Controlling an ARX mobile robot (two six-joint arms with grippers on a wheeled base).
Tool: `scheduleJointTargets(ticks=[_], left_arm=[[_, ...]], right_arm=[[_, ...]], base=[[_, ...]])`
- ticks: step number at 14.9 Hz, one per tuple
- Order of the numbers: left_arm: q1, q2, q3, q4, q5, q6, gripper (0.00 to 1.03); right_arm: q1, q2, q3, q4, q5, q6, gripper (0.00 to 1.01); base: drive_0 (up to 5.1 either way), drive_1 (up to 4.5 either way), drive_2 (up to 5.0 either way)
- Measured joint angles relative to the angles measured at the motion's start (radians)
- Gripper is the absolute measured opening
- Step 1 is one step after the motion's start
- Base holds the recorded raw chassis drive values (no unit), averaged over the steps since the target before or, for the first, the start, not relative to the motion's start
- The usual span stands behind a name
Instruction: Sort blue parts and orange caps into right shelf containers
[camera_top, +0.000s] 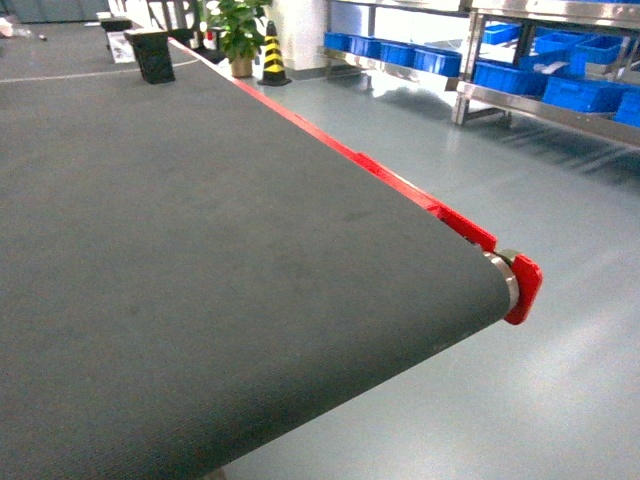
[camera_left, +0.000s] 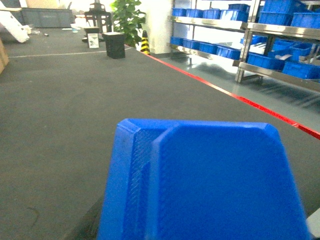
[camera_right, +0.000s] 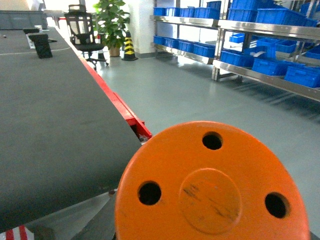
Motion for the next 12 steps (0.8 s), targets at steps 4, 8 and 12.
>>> scheduleJointTargets(ticks=[4,8,12], left_arm=[[0.000,0.000,0.000,0.000,0.000,0.000,0.43],[0.000,0.000,0.000,0.000,0.000,0.000,0.43],[0.000,0.000,0.000,0.000,0.000,0.000,0.43]], right_arm=[[0.000,0.000,0.000,0.000,0.000,0.000,0.44],[0.000,0.000,0.000,0.000,0.000,0.000,0.44],[0.000,0.000,0.000,0.000,0.000,0.000,0.44]], base=[[-1.6,-1.58,-1.6],[-1.6,-1.63,-1.6],[-1.6,-1.58,-1.6]])
